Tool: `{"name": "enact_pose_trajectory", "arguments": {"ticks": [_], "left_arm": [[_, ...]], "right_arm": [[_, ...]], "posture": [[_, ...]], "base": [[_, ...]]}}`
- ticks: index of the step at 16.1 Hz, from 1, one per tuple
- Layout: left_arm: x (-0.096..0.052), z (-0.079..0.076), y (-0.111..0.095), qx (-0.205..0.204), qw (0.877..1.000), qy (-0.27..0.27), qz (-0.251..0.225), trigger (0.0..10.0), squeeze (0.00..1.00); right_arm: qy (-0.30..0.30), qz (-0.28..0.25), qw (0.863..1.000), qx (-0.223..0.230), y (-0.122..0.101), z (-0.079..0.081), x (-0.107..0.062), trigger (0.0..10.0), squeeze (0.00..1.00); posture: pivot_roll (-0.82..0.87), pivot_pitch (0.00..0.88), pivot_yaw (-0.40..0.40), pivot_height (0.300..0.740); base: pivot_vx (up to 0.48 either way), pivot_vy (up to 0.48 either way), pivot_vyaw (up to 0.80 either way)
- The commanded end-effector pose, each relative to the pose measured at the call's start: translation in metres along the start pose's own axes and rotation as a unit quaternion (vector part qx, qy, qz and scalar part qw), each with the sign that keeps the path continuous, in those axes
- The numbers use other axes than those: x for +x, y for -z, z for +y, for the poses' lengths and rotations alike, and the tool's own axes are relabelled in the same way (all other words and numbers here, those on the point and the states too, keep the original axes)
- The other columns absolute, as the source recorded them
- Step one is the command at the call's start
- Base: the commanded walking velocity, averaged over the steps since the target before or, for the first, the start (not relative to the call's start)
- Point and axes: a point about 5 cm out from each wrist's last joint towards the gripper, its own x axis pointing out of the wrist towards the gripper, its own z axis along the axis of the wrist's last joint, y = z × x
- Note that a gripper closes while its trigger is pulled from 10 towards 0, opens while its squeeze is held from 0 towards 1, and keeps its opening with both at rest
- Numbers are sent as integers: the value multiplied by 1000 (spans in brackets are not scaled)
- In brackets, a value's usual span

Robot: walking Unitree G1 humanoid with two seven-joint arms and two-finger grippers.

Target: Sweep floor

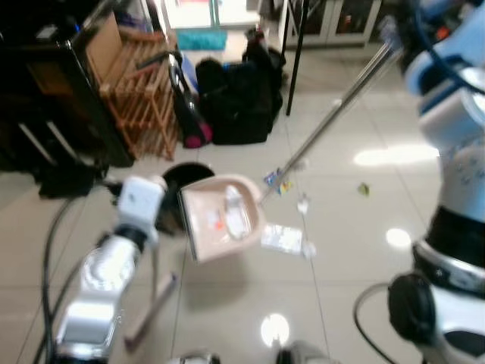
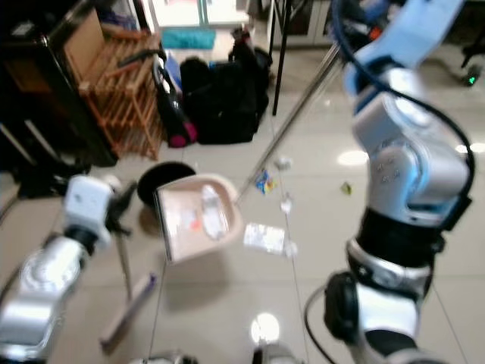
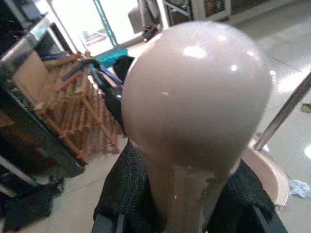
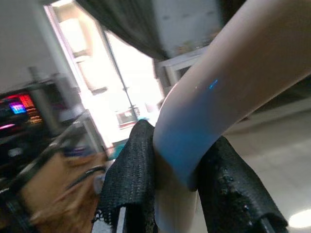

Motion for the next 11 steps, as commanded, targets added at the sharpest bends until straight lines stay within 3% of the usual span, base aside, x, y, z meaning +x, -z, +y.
{"name": "enact_pose_trajectory", "arguments": {"ticks": [1,11], "left_arm": [[-3,6,-1,11,1000,-10,-10,10000,0],[-10,4,10,1,1000,-15,6,10000,0]], "right_arm": [[-14,-33,999,-1,-12,9,1,10000,0],[0,-44,999,3,-8,7,8,10000,0]], "posture": [[-44,81,-1,740],[-41,81,-5,740]], "base": [[375,0,0],[373,0,0]]}}
